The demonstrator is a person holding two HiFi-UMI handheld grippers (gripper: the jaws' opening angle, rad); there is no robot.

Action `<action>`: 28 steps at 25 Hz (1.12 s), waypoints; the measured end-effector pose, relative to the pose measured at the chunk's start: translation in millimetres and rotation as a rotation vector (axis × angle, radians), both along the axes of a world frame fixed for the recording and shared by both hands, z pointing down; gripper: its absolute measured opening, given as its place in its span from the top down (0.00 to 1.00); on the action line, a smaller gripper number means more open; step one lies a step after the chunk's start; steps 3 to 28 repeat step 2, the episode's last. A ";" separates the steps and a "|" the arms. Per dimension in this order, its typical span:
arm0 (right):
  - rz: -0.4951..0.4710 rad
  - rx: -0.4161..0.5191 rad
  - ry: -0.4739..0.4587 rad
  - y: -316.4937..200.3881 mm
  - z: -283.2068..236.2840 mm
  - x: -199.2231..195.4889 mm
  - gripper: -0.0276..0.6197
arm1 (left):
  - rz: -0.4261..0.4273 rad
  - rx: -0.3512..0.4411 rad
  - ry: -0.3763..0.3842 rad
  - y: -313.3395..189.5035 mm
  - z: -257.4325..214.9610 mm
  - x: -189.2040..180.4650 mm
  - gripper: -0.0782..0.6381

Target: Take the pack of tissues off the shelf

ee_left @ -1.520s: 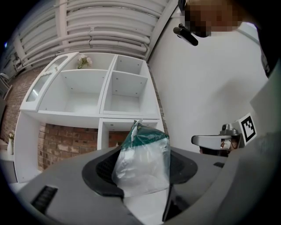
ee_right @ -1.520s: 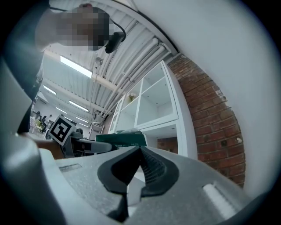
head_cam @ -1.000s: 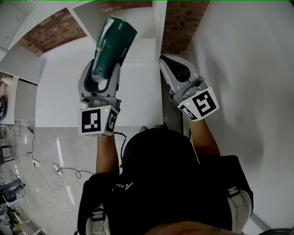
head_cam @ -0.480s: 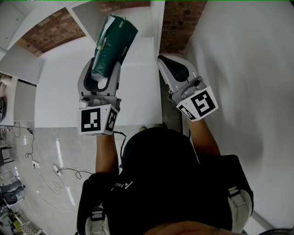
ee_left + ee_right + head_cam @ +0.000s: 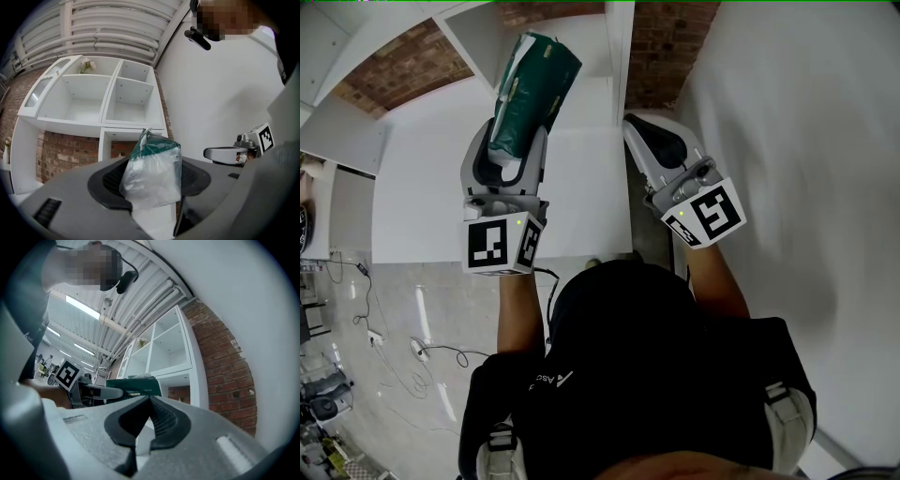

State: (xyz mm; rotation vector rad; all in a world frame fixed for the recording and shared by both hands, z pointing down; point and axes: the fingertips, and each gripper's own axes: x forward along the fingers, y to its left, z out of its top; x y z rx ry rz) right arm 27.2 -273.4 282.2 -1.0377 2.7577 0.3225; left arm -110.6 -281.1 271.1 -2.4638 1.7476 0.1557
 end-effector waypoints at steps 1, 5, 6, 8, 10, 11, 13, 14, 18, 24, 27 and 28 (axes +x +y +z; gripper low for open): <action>0.001 0.000 -0.001 -0.1 0.2 0.4 0.96 | -0.001 0.000 0.000 -0.4 0.4 0.2 0.53; 0.001 0.001 -0.002 -0.2 0.5 0.8 0.96 | -0.002 0.000 0.000 -0.9 0.7 0.4 0.53; 0.001 0.001 -0.002 -0.2 0.5 0.8 0.96 | -0.002 0.000 0.000 -0.9 0.7 0.4 0.53; 0.001 0.001 -0.002 -0.2 0.5 0.8 0.96 | -0.002 0.000 0.000 -0.9 0.7 0.4 0.53; 0.001 0.001 -0.002 -0.2 0.5 0.8 0.96 | -0.002 0.000 0.000 -0.9 0.7 0.4 0.53; 0.001 0.001 -0.002 -0.2 0.5 0.8 0.96 | -0.002 0.000 0.000 -0.9 0.7 0.4 0.53; 0.001 0.001 -0.002 -0.2 0.5 0.8 0.96 | -0.002 0.000 0.000 -0.9 0.7 0.4 0.53; 0.001 0.001 -0.002 -0.2 0.5 0.8 0.96 | -0.002 0.000 0.000 -0.9 0.7 0.4 0.53; 0.001 0.001 -0.002 -0.2 0.5 0.8 0.96 | -0.002 0.000 0.000 -0.9 0.7 0.4 0.53; 0.001 0.001 -0.002 -0.2 0.5 0.8 0.96 | -0.002 0.000 0.000 -0.9 0.7 0.4 0.53; 0.001 0.001 -0.002 -0.2 0.5 0.8 0.96 | -0.002 0.000 0.000 -0.9 0.7 0.4 0.53; 0.001 0.001 -0.002 -0.2 0.5 0.8 0.96 | -0.002 0.000 0.000 -0.9 0.7 0.4 0.53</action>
